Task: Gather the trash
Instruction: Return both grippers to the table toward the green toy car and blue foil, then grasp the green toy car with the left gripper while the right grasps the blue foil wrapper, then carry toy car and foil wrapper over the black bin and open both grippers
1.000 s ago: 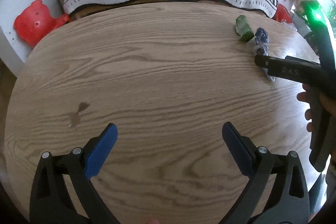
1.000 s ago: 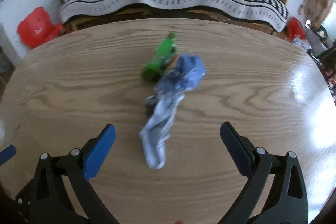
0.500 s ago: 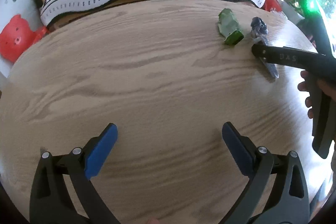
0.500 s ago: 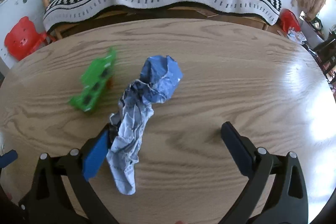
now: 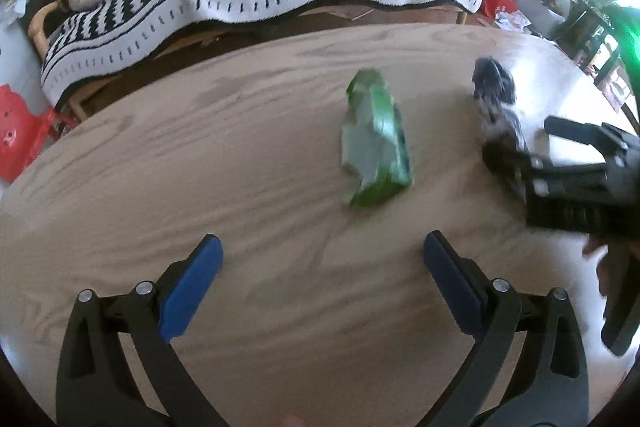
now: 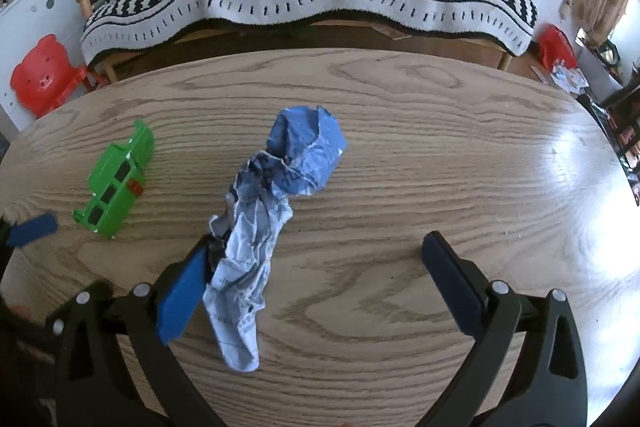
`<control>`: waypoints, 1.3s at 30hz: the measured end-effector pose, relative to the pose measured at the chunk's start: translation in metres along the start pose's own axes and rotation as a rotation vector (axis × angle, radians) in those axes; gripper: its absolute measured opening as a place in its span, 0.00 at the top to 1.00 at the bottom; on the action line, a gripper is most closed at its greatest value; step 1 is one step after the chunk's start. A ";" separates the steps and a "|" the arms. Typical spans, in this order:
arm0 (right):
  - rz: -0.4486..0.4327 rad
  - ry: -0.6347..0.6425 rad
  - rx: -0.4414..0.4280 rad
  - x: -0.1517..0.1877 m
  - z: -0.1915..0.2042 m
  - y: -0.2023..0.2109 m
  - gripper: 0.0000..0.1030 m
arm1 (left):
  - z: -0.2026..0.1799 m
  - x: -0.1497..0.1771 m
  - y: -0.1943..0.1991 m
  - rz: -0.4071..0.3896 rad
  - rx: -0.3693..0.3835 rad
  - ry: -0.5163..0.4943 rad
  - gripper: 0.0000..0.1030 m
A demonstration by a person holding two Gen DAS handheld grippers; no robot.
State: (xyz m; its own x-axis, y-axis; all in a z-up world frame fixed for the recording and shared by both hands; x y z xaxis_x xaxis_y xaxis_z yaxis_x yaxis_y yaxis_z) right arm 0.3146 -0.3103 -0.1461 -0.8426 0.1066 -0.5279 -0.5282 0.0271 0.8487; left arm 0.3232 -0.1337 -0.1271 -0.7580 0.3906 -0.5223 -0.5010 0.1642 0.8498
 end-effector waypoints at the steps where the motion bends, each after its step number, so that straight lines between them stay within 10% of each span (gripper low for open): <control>1: -0.006 0.003 -0.004 0.001 0.000 0.000 0.05 | -0.001 -0.004 -0.003 -0.008 0.000 -0.004 0.06; 7: -0.036 0.036 -0.039 0.007 0.002 0.007 0.09 | -0.005 -0.018 -0.009 -0.022 0.020 -0.020 0.07; 8: -0.054 0.045 -0.053 0.006 0.002 0.011 0.16 | -0.008 -0.020 -0.008 -0.046 0.024 -0.044 0.27; 9: -0.070 0.044 -0.061 0.006 0.001 0.016 0.54 | -0.009 -0.025 -0.002 -0.083 0.018 -0.046 0.75; 10: -0.057 0.018 -0.074 0.007 -0.003 0.020 0.79 | -0.008 -0.026 -0.002 -0.067 0.013 -0.034 0.80; 25: -0.094 -0.152 -0.081 0.074 -0.071 0.125 0.81 | -0.072 0.016 0.071 -0.067 0.123 -0.042 0.80; 39: -0.209 -0.407 0.148 0.216 -0.243 0.288 0.81 | -0.313 0.058 0.167 -0.135 0.421 -0.378 0.80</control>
State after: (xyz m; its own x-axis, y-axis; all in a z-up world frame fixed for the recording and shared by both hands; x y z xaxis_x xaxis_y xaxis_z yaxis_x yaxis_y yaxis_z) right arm -0.0447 -0.5215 -0.0236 -0.5945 0.4638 -0.6568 -0.6368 0.2272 0.7368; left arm 0.0650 -0.3672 -0.0374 -0.4589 0.6247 -0.6318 -0.3147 0.5508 0.7731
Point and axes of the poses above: each gripper's, at about its wrist camera, not at the fingertips, and y roughly against the way its jaws point, z to its left, x to its underside, the point moved 8 cm from there along -y, roughly the way its jaws point, and after that the axes turned 6 degrees about -y, right-handed, at the moved point
